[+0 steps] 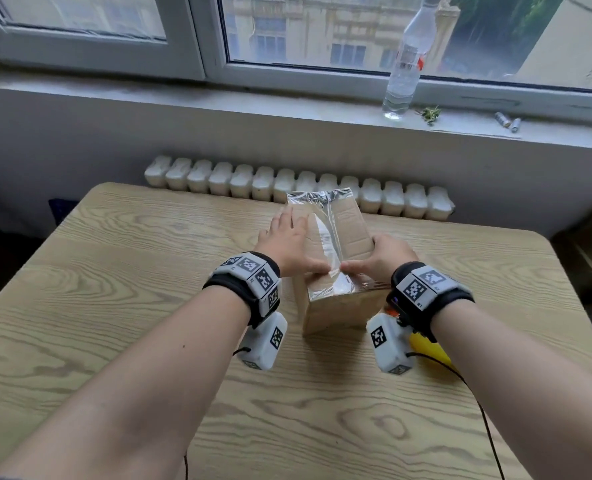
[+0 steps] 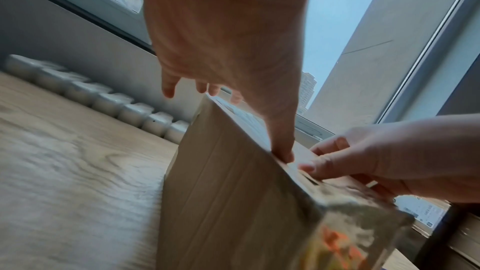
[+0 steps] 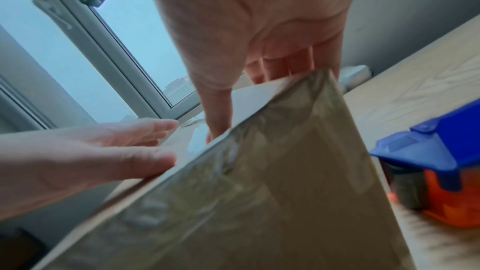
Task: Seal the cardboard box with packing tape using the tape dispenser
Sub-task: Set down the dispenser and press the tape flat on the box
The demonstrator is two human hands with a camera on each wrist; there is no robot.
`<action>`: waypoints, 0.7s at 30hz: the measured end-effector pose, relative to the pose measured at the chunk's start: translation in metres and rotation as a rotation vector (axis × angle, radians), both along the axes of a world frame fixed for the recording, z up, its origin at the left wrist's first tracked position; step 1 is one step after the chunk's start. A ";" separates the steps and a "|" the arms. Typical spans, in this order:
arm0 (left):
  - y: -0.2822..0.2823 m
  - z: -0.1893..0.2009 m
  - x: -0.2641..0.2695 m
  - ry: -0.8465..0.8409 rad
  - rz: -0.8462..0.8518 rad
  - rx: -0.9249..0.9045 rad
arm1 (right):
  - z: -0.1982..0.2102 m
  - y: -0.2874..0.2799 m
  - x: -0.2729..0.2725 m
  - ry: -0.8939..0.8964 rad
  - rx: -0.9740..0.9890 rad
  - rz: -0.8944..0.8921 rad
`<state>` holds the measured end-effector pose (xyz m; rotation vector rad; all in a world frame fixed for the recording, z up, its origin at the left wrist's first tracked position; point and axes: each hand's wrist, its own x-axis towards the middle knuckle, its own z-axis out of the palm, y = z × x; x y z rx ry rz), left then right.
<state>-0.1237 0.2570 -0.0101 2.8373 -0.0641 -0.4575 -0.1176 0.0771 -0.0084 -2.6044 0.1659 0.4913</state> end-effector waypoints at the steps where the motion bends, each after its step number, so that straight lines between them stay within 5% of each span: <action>1: 0.000 0.000 0.006 0.003 -0.012 0.016 | 0.000 0.000 0.004 0.027 -0.027 -0.015; 9: -0.013 -0.006 0.061 -0.041 -0.064 0.111 | -0.005 0.004 0.020 0.062 -0.036 -0.134; 21: -0.006 -0.012 0.101 -0.219 0.023 0.080 | -0.003 0.003 0.028 0.117 -0.072 -0.055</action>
